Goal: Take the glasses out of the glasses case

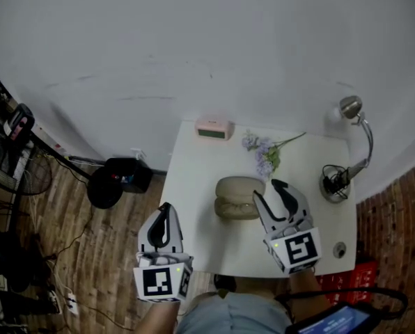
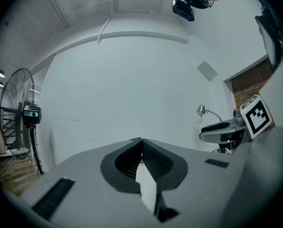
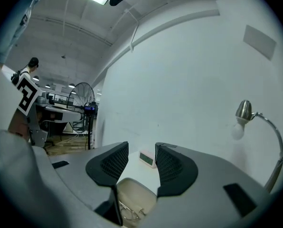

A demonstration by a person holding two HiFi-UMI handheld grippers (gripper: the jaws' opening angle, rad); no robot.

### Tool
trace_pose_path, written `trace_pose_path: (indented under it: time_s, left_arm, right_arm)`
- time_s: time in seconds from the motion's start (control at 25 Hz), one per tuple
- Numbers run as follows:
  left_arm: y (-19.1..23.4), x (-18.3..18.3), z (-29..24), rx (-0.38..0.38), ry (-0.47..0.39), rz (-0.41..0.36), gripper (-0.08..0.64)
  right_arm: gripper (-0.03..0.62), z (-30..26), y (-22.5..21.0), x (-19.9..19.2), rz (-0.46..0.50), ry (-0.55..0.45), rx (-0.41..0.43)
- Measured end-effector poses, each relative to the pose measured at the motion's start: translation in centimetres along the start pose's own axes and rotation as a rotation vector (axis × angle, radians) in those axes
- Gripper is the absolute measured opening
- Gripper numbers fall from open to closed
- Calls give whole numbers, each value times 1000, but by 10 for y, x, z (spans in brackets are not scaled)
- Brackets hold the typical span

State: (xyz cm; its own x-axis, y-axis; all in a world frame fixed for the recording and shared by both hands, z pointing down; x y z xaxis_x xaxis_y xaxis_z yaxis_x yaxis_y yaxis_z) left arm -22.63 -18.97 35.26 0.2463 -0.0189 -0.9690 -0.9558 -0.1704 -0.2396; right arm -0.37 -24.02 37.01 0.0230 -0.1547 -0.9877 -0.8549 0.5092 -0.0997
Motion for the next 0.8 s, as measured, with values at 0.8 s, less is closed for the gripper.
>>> trace_pose_path:
  time_s: [0.8]
  left_arm:
    - [-16,-69,-56,17,212,7,6]
  right_arm:
    - [160,-51,-21,-151,-79,414,198]
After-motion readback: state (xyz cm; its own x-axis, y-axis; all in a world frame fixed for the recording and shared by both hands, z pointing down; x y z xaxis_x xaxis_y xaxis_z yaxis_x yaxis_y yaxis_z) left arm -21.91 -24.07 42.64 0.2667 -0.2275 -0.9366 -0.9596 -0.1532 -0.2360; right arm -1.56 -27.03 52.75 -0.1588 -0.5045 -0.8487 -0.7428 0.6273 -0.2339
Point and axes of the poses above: the fingertips, and each gripper's own axes: z backward along the fingers, y to its left, x out of its top, the point moved 3 cm from there along z, backward along the fingers, and after that the axes turned 15 degrees about -z, right-handed, at the moved point
